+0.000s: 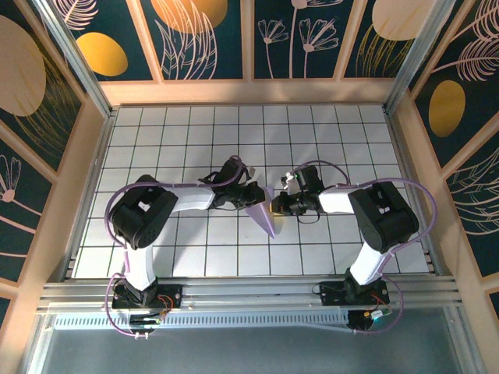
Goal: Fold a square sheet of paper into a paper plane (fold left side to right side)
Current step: Fourth fold the wing at the center of the table.
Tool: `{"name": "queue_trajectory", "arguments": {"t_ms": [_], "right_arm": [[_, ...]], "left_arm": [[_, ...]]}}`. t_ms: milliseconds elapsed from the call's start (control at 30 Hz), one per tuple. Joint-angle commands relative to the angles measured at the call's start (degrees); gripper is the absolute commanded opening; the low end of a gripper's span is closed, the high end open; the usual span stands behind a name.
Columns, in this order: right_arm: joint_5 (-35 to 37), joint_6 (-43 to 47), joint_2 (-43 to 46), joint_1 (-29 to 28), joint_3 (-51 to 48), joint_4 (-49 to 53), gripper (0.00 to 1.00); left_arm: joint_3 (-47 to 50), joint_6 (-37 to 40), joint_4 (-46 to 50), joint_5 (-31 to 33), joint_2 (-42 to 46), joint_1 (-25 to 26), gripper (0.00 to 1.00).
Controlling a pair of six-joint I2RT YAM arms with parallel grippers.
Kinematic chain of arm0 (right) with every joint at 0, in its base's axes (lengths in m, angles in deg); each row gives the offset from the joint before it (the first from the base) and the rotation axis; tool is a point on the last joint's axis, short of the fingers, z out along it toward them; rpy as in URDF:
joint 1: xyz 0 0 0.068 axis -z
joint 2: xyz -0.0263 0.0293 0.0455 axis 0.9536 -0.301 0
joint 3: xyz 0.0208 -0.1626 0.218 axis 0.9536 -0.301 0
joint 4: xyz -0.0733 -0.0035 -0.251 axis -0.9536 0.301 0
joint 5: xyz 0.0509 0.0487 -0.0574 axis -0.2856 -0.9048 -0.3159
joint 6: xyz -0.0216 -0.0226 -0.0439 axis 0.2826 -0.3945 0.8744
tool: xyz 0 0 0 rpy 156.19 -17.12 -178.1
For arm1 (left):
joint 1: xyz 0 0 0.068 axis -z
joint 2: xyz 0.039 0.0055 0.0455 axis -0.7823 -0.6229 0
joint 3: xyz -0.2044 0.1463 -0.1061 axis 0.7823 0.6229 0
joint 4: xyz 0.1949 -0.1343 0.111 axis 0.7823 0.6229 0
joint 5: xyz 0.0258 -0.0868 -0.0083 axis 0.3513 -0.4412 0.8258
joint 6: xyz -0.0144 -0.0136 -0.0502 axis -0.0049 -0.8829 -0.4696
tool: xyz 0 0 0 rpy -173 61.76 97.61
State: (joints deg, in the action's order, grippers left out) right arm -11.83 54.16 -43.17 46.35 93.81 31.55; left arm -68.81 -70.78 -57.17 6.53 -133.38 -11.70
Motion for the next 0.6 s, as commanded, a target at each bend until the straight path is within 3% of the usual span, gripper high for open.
{"name": "queue_trajectory", "arguments": {"t_ms": [0, 567], "right_arm": [[7.94, 2.17, -3.60, -0.75, -1.71, 7.23, 0.00], [9.36, 3.51, -4.10, -0.72, -0.22, 9.65, 0.00]], "left_arm": [[-1.23, 0.96, -1.01, -1.42, -1.70, 0.29, 0.09], [0.90, 1.88, 2.92, 4.11, -4.44, 0.18, 0.07]]}}
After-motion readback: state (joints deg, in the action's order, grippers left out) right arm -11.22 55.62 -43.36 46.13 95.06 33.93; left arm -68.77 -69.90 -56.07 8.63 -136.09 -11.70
